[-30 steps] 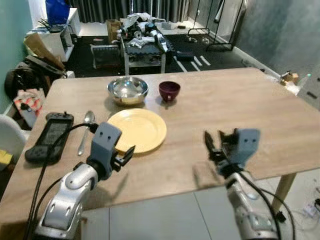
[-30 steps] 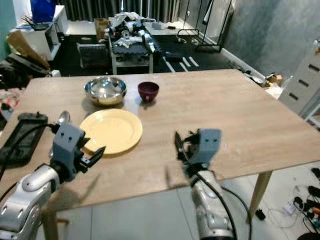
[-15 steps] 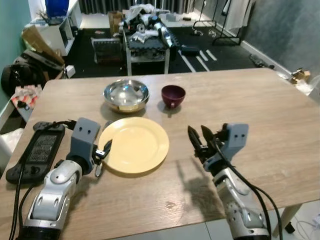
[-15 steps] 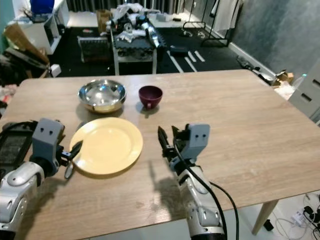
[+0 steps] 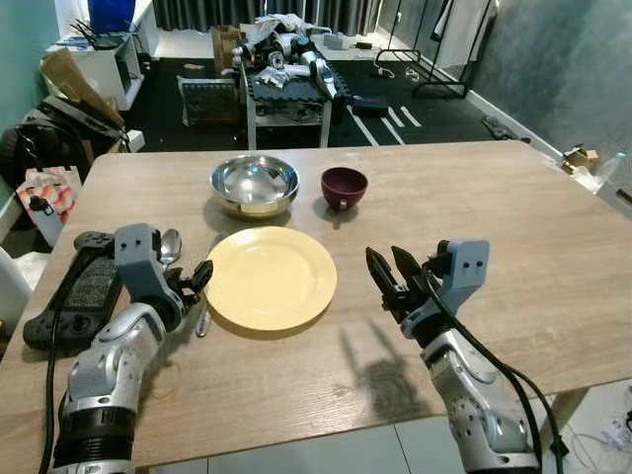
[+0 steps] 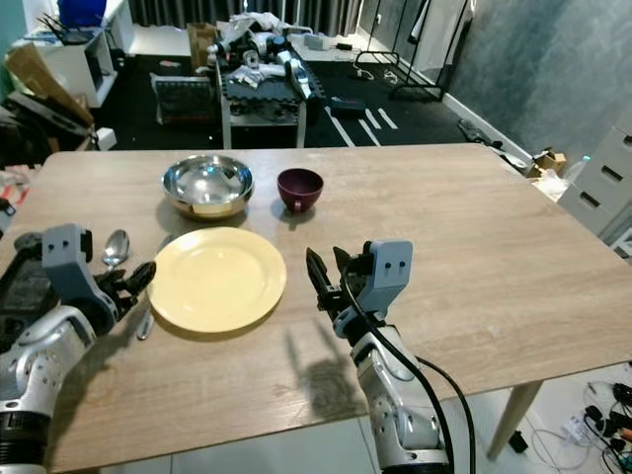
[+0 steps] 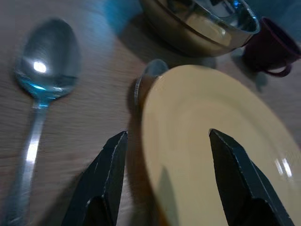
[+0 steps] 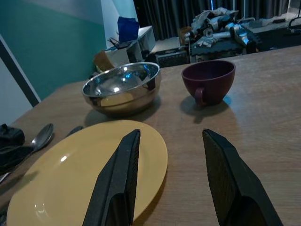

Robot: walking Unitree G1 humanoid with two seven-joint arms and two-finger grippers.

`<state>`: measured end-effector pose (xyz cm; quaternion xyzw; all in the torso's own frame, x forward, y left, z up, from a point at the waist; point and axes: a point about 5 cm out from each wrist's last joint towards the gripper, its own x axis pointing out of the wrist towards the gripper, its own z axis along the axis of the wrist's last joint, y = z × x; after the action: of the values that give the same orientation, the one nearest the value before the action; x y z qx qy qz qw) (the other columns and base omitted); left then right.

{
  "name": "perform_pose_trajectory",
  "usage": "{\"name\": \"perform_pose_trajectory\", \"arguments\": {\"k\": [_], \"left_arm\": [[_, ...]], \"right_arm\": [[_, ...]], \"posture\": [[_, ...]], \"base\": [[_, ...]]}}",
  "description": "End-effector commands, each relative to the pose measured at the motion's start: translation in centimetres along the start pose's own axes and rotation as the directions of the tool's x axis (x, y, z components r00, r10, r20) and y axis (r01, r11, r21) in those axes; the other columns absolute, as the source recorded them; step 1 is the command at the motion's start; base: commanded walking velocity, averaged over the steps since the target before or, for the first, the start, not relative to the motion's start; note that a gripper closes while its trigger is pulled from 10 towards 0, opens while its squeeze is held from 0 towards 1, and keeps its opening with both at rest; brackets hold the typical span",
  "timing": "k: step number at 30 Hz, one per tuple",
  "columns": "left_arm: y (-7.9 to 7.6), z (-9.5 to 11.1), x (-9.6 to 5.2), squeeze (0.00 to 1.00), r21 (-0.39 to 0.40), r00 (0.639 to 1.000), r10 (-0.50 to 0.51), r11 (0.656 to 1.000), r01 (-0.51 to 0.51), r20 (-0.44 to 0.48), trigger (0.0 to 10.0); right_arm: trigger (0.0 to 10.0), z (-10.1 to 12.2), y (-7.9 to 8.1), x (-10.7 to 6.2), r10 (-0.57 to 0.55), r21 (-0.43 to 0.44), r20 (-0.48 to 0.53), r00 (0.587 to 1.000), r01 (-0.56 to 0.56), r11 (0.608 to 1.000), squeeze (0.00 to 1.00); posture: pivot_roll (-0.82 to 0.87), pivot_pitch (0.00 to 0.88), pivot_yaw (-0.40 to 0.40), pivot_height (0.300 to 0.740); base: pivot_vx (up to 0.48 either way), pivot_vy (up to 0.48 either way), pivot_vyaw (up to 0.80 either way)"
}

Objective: Setting the table

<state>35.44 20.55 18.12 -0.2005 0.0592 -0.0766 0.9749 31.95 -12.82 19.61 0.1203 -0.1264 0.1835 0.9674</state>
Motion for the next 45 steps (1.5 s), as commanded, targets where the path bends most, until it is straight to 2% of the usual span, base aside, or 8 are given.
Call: {"name": "perform_pose_trajectory", "arguments": {"k": [1,12,13,14,15,16,44,45], "left_arm": [[0.1,-0.6,0.2,0.00,-0.072,0.999,-0.025,0.997,0.022,-0.045,10.0],[0.3,-1.2,1.3,0.00,-0.257,0.989,-0.112,0.963,0.084,-0.098,10.0],[0.3,-1.1,1.4,0.00,-0.262,0.989,-0.114,0.961,0.086,-0.094,8.1],[0.2,-0.9,1.4,0.00,-0.261,0.989,-0.125,0.960,0.101,-0.077,2.7],[0.1,-0.7,1.4,0.00,-0.258,0.989,-0.133,0.959,0.112,-0.065,2.7],[0.0,-0.6,1.4,0.00,-0.257,0.989,-0.139,0.959,0.121,-0.052,0.0],[-3.0,3.2,-1.0,0.00,-0.318,0.910,-0.347,0.857,0.406,0.228,0.0],[-3.3,4.2,-1.5,0.00,-0.318,0.888,-0.368,0.837,0.446,0.276,2.4]], "right_arm": [[10.0,-0.1,0.1,-0.5,0.007,0.003,-0.017,1.000,-0.007,1.000,0.00],[10.0,0.8,-0.2,-1.5,-0.012,-0.021,-0.032,0.999,0.012,1.000,0.00],[10.0,0.8,-0.3,-1.6,-0.017,-0.022,-0.034,0.999,0.016,1.000,0.00],[10.0,0.7,-0.3,-1.7,-0.019,-0.022,-0.037,0.999,0.019,1.000,0.00],[10.0,0.7,-0.3,-1.7,-0.021,-0.022,-0.039,0.999,0.020,1.000,0.00],[10.0,0.7,-0.4,-1.7,-0.022,-0.021,-0.040,0.999,0.021,1.000,0.00],[10.0,0.4,-0.6,-1.5,-0.057,0.028,-0.051,0.997,0.058,0.998,0.00],[10.0,0.4,-1.3,-1.6,-0.104,0.173,-0.040,0.994,0.109,0.979,0.00]], "posture": [[0.09,0.179,0.009,0.740],[0.04,0.227,0.018,0.740],[0.04,0.227,0.018,0.740],[0.04,0.225,0.020,0.740],[0.04,0.225,0.020,0.740],[0.04,0.223,0.020,0.740],[0.06,0.209,0.021,0.740],[0.06,0.206,0.021,0.740]], "base": [[0.000,0.000,0.00],[0.000,0.000,0.00],[0.000,0.000,0.00],[0.000,0.000,0.00],[0.000,0.000,0.00],[0.000,0.000,0.00],[0.000,0.000,0.00],[0.000,0.000,0.00]]}}
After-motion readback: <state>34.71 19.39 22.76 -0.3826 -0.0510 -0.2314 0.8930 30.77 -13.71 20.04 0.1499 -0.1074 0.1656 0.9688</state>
